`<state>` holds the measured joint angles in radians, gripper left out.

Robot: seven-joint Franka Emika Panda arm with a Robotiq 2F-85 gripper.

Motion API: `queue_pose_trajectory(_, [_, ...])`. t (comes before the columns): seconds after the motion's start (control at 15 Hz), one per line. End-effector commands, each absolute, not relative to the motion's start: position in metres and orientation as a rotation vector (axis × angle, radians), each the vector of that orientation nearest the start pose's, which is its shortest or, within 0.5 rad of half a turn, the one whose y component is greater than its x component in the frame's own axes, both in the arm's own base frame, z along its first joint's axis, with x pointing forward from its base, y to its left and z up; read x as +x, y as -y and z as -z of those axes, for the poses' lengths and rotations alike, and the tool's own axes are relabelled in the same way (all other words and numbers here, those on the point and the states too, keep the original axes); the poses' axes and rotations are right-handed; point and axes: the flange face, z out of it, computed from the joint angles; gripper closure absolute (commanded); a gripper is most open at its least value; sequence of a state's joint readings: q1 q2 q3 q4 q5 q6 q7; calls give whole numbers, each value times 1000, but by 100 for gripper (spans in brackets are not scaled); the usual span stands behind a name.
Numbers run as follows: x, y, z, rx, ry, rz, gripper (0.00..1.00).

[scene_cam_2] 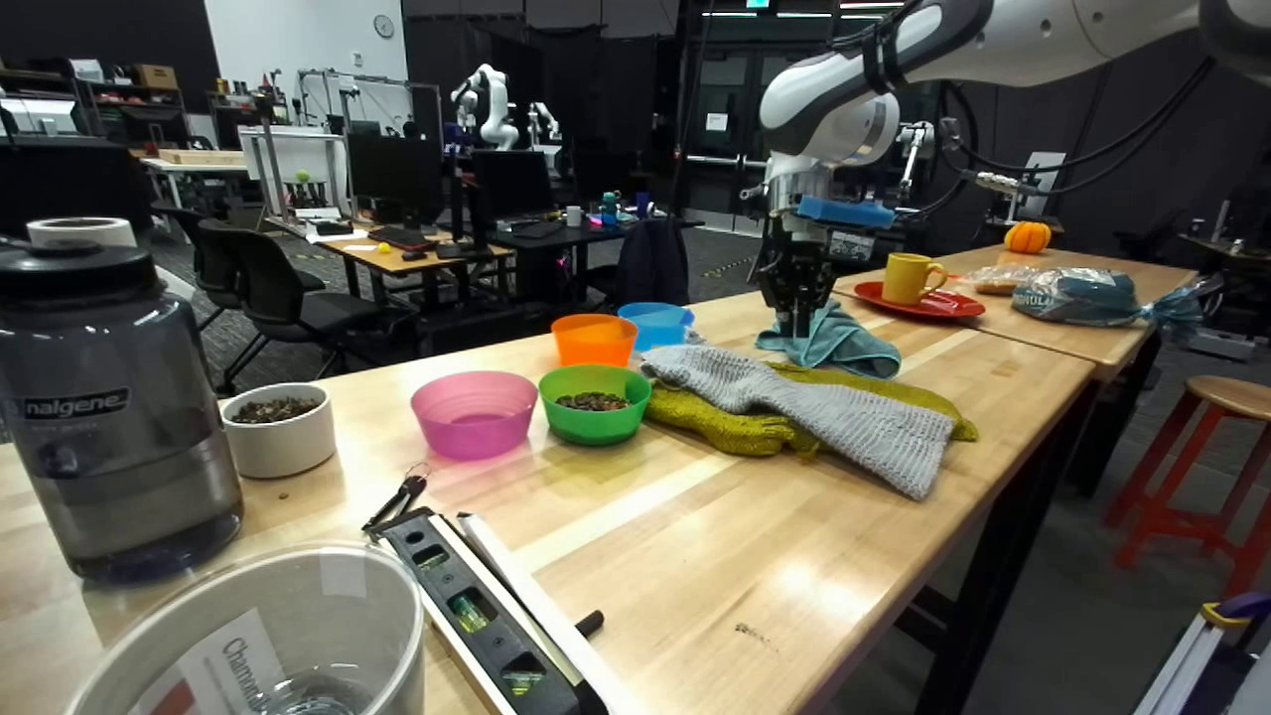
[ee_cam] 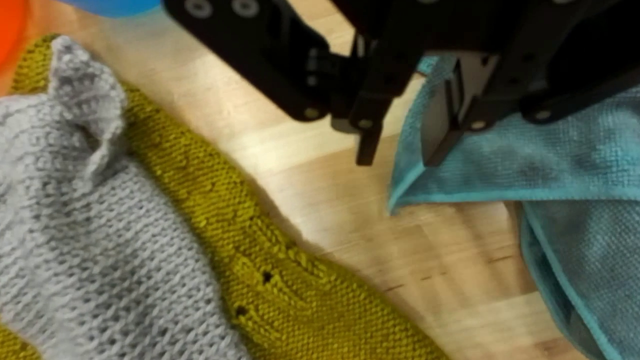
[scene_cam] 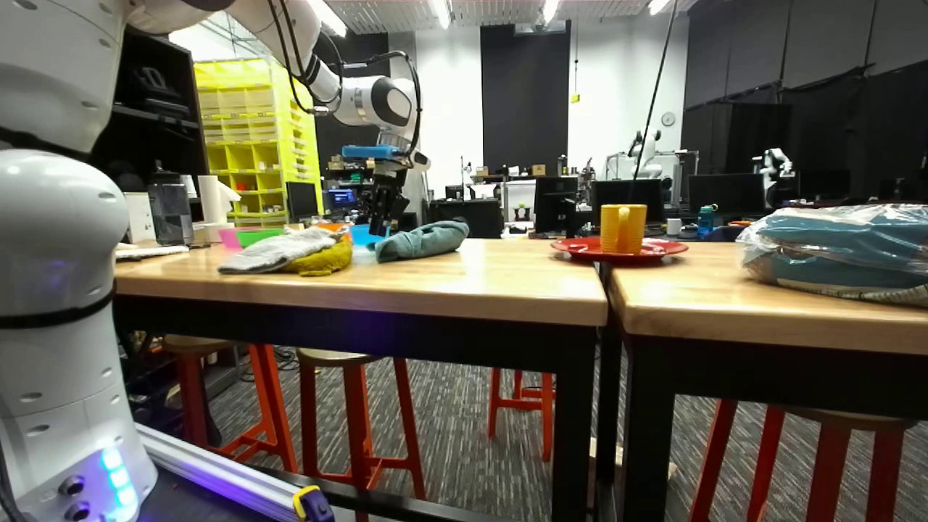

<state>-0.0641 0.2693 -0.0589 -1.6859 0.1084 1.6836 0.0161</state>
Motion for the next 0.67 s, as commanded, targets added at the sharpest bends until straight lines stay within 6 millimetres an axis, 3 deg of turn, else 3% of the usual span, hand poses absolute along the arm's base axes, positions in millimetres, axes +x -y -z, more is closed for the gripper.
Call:
queue_pose_trajectory(0.0, [605,65,-436,-3067,-248,-365,39])
queue_pose_trajectory(0.33, [610,86,-450,-3130,-241,-298,5])
queue_pose_trajectory(0.6, [618,112,-451,-3174,-270,-235,0])
